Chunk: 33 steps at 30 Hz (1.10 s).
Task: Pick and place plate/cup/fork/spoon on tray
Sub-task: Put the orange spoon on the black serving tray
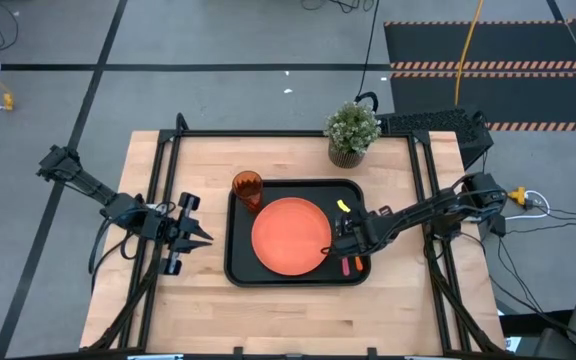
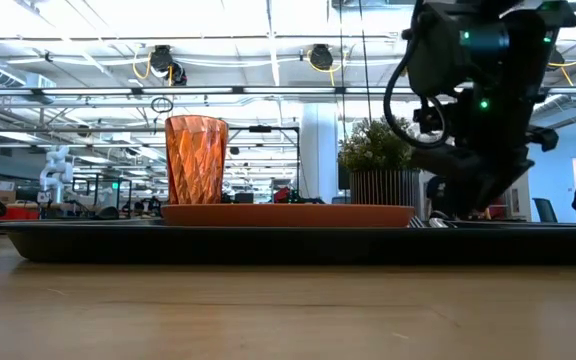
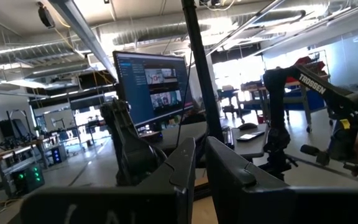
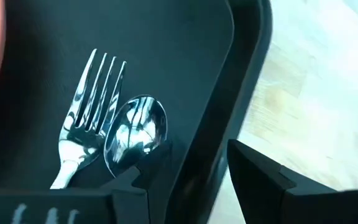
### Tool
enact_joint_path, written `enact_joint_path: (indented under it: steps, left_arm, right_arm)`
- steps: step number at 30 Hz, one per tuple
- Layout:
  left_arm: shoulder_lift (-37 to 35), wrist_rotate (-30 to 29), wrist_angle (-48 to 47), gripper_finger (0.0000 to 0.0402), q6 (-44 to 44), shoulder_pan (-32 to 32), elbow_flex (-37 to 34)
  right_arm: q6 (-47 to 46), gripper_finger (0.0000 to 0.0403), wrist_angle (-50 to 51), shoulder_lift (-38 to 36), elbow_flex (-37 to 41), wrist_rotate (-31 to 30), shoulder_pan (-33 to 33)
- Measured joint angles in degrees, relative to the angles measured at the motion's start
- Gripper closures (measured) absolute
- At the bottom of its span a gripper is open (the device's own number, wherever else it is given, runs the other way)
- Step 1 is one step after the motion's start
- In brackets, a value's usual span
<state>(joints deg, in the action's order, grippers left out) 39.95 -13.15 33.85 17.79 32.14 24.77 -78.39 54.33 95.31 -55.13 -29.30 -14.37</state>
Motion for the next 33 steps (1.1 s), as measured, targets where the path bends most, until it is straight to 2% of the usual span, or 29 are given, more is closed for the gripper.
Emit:
enact_joint_path:
  steps: [6, 33]
  left_arm:
    - [0.0, 0.0, 0.0, 0.0360, 0.1, 0.0, 0.0]
    - [0.0, 0.0, -0.2, 0.0360, 0.0, 0.0, 0.0]
  right_arm:
    - [1.0, 0.0257, -3.5, 0.0, 1.4, 0.0, 0.0]
    - [-0.3, 0.0257, -3.5, 0.0, 1.4, -2.5, 0.0]
